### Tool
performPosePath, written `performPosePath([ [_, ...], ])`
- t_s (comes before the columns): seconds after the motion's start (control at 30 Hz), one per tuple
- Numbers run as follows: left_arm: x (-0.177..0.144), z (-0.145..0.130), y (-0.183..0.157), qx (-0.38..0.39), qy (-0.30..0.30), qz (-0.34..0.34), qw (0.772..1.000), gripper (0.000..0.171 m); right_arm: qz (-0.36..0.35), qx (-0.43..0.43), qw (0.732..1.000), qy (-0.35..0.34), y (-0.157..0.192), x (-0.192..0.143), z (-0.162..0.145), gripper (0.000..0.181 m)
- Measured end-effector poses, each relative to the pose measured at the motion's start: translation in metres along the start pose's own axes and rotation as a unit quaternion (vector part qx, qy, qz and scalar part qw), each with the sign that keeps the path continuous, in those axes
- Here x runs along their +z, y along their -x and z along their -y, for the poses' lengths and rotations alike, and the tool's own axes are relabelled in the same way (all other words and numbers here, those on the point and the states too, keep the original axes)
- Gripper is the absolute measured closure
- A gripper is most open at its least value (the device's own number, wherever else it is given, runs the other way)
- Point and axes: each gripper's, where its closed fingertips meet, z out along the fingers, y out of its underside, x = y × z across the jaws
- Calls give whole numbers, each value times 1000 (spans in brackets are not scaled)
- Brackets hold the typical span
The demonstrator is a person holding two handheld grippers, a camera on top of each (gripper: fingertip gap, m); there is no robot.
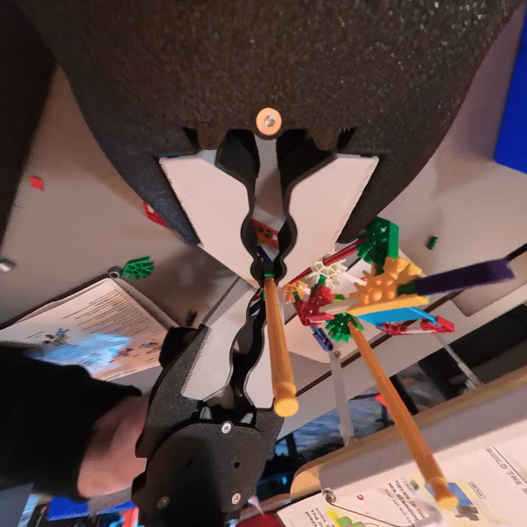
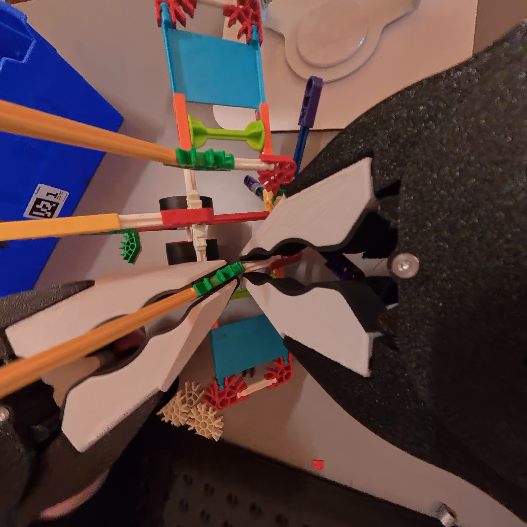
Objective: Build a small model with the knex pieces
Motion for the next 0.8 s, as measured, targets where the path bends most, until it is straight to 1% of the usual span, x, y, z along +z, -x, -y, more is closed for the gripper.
performPosePath([
  [0.27, -1, 0, 8, 35, 13, 76, 996, 167, -18, 36, 999, -2, -8, 3, 4, 174],
  [0.4, -1, -1, 13, 70, 32, 118, 990, 167, -28, 52, 998, -2, -11, 5, 6, 175],
  [0.5, -2, -2, 18, 91, 48, 152, 983, 167, -39, 66, 997, -1, -13, 8, 8, 175],
  [0.6, -3, -4, 23, 128, 73, 190, 971, 166, -53, 78, 995, 2, -16, 10, 9, 176],
  [0.73, -4, -4, 30, 106, 82, 211, 968, 166, -80, 91, 993, 1, -22, 12, 13, 175],
  [0.77, -5, -4, 31, 91, 78, 208, 971, 166, -90, 86, 992, 4, -23, 12, 14, 175],
  [0.8, -6, -3, 32, 59, 64, 199, 976, 166, -100, 78, 992, 5, -24, 12, 15, 175],
])
